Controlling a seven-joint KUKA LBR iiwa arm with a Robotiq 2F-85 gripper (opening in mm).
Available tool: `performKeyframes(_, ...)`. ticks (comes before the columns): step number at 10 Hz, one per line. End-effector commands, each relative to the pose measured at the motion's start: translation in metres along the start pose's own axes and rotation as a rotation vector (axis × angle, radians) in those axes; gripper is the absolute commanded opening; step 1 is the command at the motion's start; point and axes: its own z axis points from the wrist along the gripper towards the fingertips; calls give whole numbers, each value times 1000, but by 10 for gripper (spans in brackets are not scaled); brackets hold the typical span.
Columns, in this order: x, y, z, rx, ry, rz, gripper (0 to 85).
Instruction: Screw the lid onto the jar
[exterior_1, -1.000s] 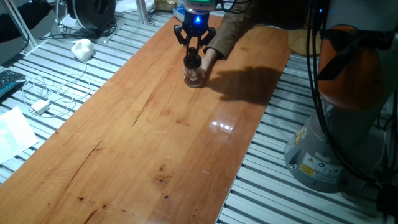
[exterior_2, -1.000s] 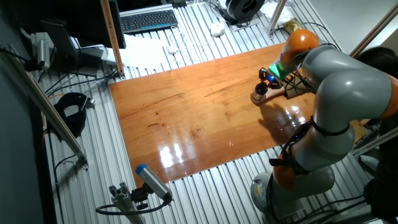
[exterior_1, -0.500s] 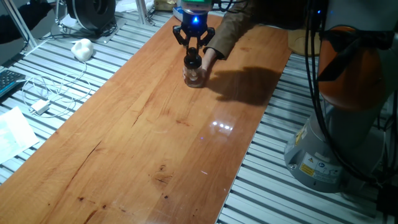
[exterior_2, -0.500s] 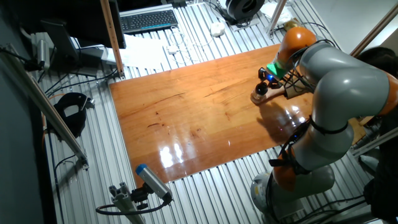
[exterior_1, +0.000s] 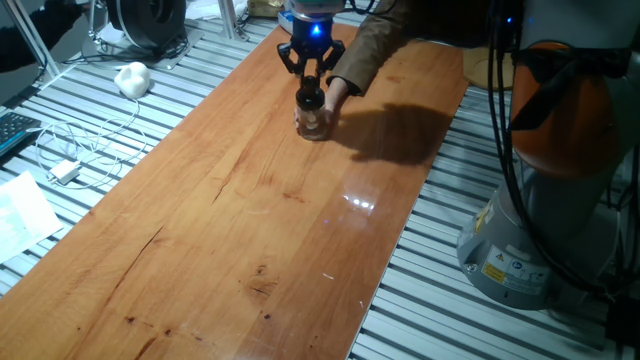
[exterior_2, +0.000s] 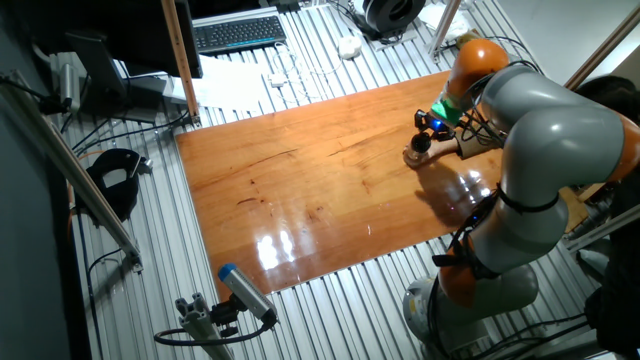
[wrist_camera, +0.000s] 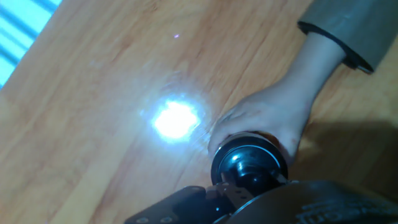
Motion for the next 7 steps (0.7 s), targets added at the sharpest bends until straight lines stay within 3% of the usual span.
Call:
performKeyframes(1,0,0,0,-16,28,-166,0)
performKeyframes(3,0,0,0,-26,35,-224,0)
performKeyframes(7,0,0,1,-28,24,-327,0)
